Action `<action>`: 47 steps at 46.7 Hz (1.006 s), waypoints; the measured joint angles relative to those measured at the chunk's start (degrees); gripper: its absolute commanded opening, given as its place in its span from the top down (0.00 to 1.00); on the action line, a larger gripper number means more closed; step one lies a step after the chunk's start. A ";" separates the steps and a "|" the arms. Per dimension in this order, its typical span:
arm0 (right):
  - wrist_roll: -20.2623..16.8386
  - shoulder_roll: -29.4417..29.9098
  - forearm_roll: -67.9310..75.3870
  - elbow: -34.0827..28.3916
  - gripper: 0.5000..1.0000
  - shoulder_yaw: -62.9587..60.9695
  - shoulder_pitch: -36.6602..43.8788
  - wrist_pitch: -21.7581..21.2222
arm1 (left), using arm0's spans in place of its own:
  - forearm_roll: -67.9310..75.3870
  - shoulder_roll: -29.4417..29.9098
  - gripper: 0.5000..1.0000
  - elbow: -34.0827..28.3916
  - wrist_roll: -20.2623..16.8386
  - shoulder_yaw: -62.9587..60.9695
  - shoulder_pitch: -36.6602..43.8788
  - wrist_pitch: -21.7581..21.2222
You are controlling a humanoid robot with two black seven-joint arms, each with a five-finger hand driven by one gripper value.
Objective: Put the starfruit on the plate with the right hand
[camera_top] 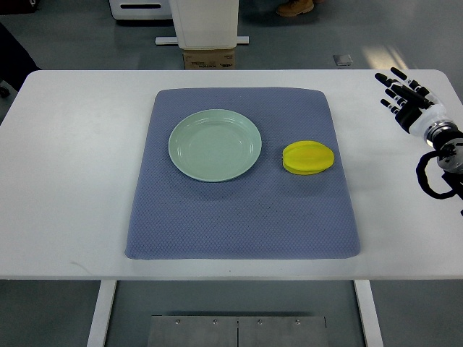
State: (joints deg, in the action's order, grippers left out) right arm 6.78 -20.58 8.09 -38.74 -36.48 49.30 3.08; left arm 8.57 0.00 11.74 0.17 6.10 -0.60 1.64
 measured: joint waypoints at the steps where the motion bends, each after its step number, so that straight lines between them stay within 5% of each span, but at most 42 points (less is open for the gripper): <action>1: 0.00 0.00 0.00 0.00 0.00 0.00 -0.01 0.00 | -0.01 0.00 0.00 -0.02 0.00 0.02 0.00 0.00; 47: 0.36 0.10 -0.57 3.73 0.00 -0.09 1.64 -0.68 | 0.00 0.00 0.00 -0.03 0.10 -0.12 -0.18 0.13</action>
State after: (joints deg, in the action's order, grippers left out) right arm 7.14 -20.49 7.52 -35.01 -36.57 50.94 2.39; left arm 8.57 0.00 11.71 0.27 5.98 -0.79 1.77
